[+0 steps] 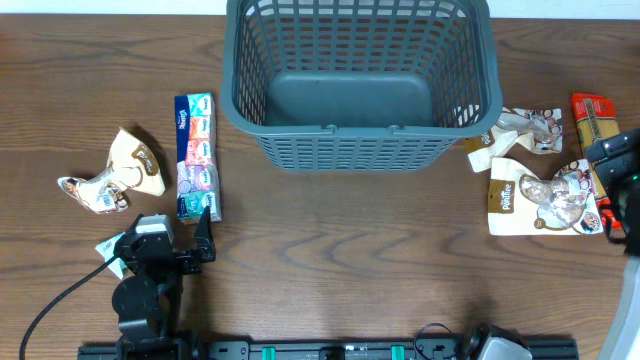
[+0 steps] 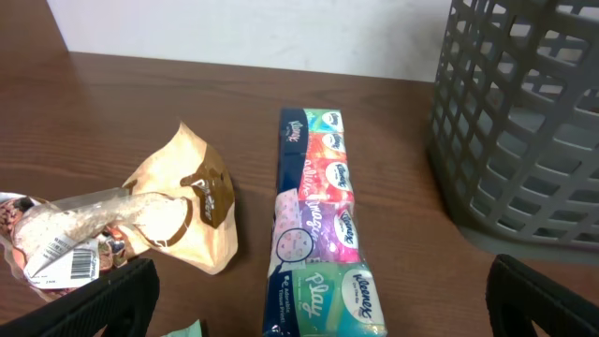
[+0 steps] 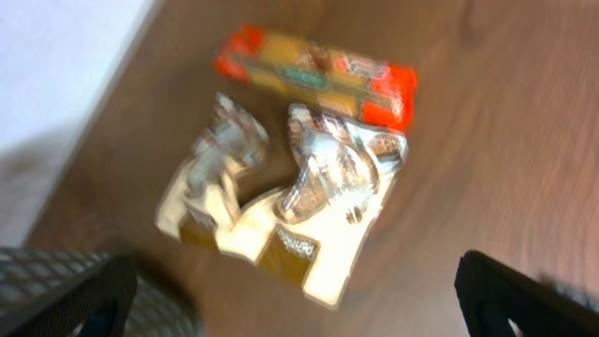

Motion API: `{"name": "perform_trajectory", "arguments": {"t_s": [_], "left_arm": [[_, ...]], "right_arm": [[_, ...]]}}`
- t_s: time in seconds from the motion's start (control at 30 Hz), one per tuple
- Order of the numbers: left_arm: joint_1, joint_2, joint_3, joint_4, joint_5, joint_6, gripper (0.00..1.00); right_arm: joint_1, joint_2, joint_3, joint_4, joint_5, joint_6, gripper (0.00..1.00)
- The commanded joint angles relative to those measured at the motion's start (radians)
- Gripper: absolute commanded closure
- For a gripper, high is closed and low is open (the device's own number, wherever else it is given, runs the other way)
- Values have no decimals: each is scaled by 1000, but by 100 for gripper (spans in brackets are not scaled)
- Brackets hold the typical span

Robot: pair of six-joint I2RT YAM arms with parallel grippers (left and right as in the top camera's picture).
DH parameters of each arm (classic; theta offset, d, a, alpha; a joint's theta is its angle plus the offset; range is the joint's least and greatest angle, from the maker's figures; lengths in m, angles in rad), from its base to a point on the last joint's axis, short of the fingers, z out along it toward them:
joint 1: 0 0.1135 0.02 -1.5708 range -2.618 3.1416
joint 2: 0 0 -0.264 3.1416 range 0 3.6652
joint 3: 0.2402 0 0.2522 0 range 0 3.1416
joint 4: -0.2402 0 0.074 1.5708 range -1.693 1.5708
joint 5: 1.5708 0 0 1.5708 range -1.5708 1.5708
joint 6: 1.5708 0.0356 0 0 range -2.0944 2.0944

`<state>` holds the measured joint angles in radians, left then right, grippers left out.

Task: Pack container
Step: 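Move the right gripper over the dried-mushroom bag on the right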

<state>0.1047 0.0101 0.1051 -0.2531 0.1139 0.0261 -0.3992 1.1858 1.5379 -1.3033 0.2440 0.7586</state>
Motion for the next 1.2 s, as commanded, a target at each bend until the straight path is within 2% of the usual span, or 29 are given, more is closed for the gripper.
{"name": "perform_trajectory", "arguments": {"t_s": [0.0, 0.1, 0.27, 0.57, 0.8, 0.93, 1.17], "left_arm": [[5, -6, -25, -3, 10, -2, 1], [5, -6, -25, -3, 10, -2, 1], [5, -6, -25, -3, 10, -2, 2], [5, -6, -25, -3, 10, -2, 1], [5, -6, -25, -3, 10, -2, 1], [5, -6, -25, -3, 10, -2, 1], [5, -6, -25, -3, 10, -2, 1]], "right_arm": [[-14, 48, 27, -60, -89, 52, 1], [-13, 72, 7, -83, -100, 49, 1], [-14, 113, -9, -13, -95, 57, 1], [-14, 159, -9, 124, -40, 334, 1], [-15, 355, -9, 183, -45, 473, 1], [-24, 491, -9, 198, -149, 549, 1], [-35, 639, -9, 206, -154, 599, 1]]}}
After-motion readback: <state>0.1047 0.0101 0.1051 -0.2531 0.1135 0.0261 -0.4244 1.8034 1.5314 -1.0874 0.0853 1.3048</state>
